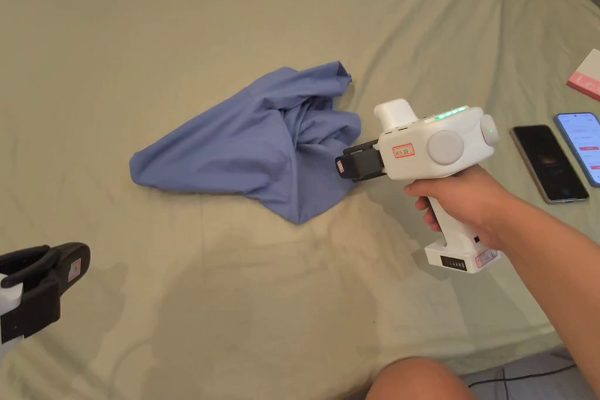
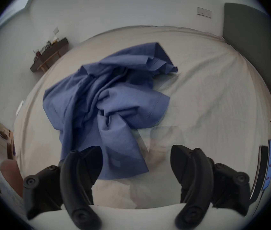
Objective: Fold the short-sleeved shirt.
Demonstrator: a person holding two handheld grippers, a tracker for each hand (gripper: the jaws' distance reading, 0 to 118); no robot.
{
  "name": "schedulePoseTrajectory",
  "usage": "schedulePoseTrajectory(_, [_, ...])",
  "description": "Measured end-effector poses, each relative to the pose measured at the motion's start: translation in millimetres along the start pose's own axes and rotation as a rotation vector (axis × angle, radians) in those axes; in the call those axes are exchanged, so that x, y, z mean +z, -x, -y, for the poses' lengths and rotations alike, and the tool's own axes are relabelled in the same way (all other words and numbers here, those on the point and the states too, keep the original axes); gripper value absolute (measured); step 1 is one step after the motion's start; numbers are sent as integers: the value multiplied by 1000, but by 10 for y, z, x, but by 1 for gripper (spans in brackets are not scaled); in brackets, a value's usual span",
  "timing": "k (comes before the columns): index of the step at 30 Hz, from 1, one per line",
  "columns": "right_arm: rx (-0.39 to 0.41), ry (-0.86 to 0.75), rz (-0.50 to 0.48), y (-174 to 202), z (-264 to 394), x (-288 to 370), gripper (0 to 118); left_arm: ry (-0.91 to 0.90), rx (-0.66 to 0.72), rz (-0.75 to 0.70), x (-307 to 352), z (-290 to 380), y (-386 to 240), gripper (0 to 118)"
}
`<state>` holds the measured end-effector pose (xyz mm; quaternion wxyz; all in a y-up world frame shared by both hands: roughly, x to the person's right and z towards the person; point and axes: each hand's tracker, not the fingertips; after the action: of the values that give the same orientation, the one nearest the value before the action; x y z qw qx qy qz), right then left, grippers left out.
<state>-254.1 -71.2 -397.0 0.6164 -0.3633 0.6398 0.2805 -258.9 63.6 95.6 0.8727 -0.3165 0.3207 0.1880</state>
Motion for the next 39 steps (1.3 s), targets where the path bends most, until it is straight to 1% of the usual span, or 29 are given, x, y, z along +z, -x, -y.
schedulePoseTrajectory(2, [22, 12, -4, 46, 34, -60, 68, -4, 1, 2, -22, -38, 22, 0])
schedulePoseTrajectory(5, [32, 15, -11, 69, 74, -135, 51, -2, -14, 8, -117, -116, 26, 0])
schedulePoseTrajectory(6, [34, 2, -10, 71, 88, -129, 41, 0, -27, 7, -162, -145, 22, 0])
schedulePoseTrajectory(7, [37, -16, -33, 75, 98, -117, 24, 1, -30, 9, -198, -171, 20, 0])
schedulePoseTrajectory(8, [47, -45, -48, 78, 109, -106, 13, 2, -34, 12, -241, -206, 17, 0])
schedulePoseTrajectory(9, [57, -56, -51, 97, 122, -96, 6, 2, -40, 16, -285, -247, 4, 0])
schedulePoseTrajectory(11, [91, -98, -61, 187, 175, -41, 5, 3, -62, 29, -371, -334, -19, 0])
schedulePoseTrajectory(14, [99, -117, -51, 236, 208, 49, 4, 3, -102, 38, -538, -497, -52, 0])
schedulePoseTrajectory(17, [56, -139, -89, 193, 252, 111, 4, 5, -157, 69, -775, -731, -134, 0])
schedulePoseTrajectory(21, [40, -157, -78, 185, 293, 119, 4, -1, -321, 73, -1300, -1130, -387, 0])
schedulePoseTrajectory(25, [-11, -165, -82, 123, 345, 41, 4, -18, -452, 97, -1968, -1568, -675, 0])
schedulePoseTrajectory(28, [-25, -167, -78, 110, 366, -6, 4, -9, -557, 124, -2494, -1830, -940, 0])
schedulePoseTrajectory(30, [-33, -172, -78, 97, 364, -14, 4, -2, -634, 170, -2794, -1939, -1104, 0])
schedulePoseTrajectory(31, [-35, -176, -79, 88, 364, -16, 4, -10, -671, 178, -2888, -1974, -1154, 6])
schedulePoseTrajectory(32, [-39, -177, -80, 90, 368, -10, 4, -7, -690, 176, -3015, -2024, -1204, 23])
schedulePoseTrajectory(33, [-43, -177, -82, 72, 367, -15, 4, 0, -702, 181, -3109, -2061, -1233, 54])
schedulePoseTrajectory(34, [-44, -177, -83, 59, 365, -19, 4, 4, -722, 188, -3187, -2079, -1245, 92])
schedulePoseTrajectory(35, [-44, -178, -81, 48, 364, -21, 4, 27, -746, 201, -3292, -2085, -1264, 102])
schedulePoseTrajectory(39, [-49, -184, -85, 30, 366, -34, 4, 95, -816, 211, -3563, -2087, -1320, 103])
